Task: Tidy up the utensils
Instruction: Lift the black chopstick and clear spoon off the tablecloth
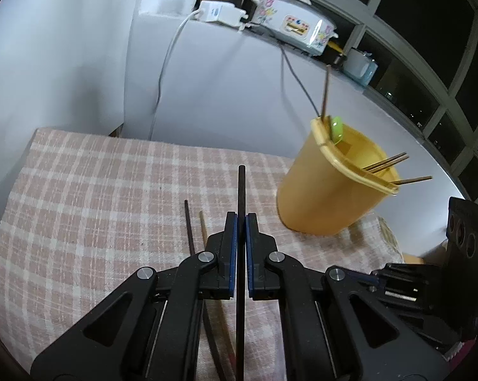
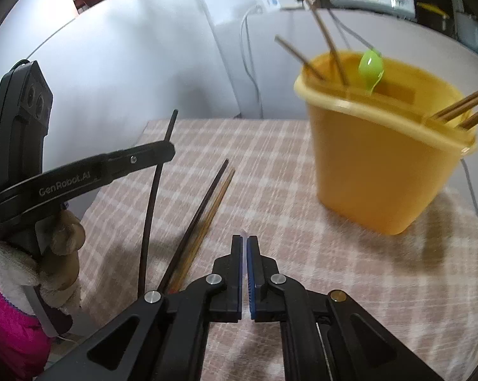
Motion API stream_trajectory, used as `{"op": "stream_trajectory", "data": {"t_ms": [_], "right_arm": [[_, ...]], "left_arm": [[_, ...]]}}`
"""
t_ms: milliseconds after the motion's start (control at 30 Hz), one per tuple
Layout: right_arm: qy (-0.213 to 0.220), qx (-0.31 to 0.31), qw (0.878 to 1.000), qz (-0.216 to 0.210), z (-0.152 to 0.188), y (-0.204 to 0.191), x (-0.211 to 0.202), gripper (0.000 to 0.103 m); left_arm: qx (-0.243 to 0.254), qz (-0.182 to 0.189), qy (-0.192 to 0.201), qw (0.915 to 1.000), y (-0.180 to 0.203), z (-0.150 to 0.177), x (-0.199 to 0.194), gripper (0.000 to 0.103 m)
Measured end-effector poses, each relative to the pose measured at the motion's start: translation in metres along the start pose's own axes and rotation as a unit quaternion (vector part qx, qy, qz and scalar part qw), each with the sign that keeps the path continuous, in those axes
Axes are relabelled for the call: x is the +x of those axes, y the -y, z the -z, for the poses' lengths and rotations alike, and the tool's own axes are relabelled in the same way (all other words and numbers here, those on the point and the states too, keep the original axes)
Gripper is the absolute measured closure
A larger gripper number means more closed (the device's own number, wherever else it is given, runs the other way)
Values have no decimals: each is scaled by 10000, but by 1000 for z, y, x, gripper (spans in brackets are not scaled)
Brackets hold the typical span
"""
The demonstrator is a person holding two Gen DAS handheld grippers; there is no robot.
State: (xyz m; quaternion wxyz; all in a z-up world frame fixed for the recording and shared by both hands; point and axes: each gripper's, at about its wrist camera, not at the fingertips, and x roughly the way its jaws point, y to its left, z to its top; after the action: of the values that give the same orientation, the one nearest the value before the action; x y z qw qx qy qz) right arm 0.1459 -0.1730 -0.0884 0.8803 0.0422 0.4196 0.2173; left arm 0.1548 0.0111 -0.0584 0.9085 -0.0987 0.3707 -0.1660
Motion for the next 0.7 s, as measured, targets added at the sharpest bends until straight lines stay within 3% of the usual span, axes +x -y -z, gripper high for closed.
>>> {"op": "stream_trajectory", "data": {"t_ms": [300, 400, 433, 467, 700], "right_arm": [[206, -70, 9997, 109, -2, 8, -23, 103], [-168, 5, 9996, -234, 1, 14, -4, 94], [-307, 139, 9990, -308, 3, 18, 5, 78], [-426, 256, 9981, -371, 5, 22, 15, 74], [-781, 693, 9934, -466, 14, 37, 60, 75]], "left_arm": [[35, 26, 142, 9999, -1, -9, -11, 101], [-33, 2, 87, 10000, -5, -6, -9, 101], [-58, -5, 75, 10000, -7, -5, -8, 101], [-77, -8, 69, 9999, -8, -4, -7, 101], [-168, -45, 14, 9998, -15, -1, -6, 101]]}}
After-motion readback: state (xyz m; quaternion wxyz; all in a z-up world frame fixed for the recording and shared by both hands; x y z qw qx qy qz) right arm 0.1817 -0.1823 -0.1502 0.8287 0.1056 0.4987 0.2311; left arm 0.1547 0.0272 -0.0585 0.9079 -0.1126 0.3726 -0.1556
